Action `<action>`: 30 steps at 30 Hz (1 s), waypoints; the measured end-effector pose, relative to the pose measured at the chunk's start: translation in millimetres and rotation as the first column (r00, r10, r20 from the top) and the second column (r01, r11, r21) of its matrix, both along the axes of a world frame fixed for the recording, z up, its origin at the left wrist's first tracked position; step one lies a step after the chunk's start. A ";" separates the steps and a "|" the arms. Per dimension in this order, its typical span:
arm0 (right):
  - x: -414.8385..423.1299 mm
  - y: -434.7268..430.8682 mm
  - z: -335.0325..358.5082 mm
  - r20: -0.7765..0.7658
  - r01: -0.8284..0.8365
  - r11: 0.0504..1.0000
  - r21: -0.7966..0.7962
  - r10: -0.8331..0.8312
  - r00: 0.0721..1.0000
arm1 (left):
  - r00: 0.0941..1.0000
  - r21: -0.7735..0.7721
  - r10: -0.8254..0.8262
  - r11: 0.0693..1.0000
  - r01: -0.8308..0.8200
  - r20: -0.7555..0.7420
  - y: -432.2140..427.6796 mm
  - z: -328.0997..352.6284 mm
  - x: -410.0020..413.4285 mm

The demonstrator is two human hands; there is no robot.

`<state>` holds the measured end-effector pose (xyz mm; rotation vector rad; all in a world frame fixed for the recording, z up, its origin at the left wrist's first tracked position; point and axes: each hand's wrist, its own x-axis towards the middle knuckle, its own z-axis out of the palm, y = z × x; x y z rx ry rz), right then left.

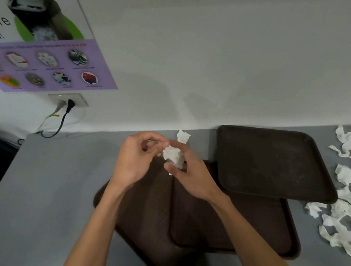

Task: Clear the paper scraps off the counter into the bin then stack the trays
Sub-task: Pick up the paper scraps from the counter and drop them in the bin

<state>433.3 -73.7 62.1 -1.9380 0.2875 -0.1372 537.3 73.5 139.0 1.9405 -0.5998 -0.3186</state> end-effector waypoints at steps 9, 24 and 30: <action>-16.5 10.8 15.5 0.035 0.158 0.713 0.683 -0.247 0.968 | 0.954 -0.301 0.184 0.919 -0.252 -0.237 27.2 2.7 -23.0; -21.1 48.3 -2.1 0.069 0.113 0.823 -0.557 -0.090 0.994 | 0.365 -0.068 0.173 0.824 -0.562 -0.915 -20.6 -45.1 -56.0; 9.8 23.6 -7.8 0.097 0.103 0.955 -0.278 -0.079 0.992 | 0.560 -0.040 0.338 0.831 -0.555 -0.757 -5.7 -70.2 -29.6</action>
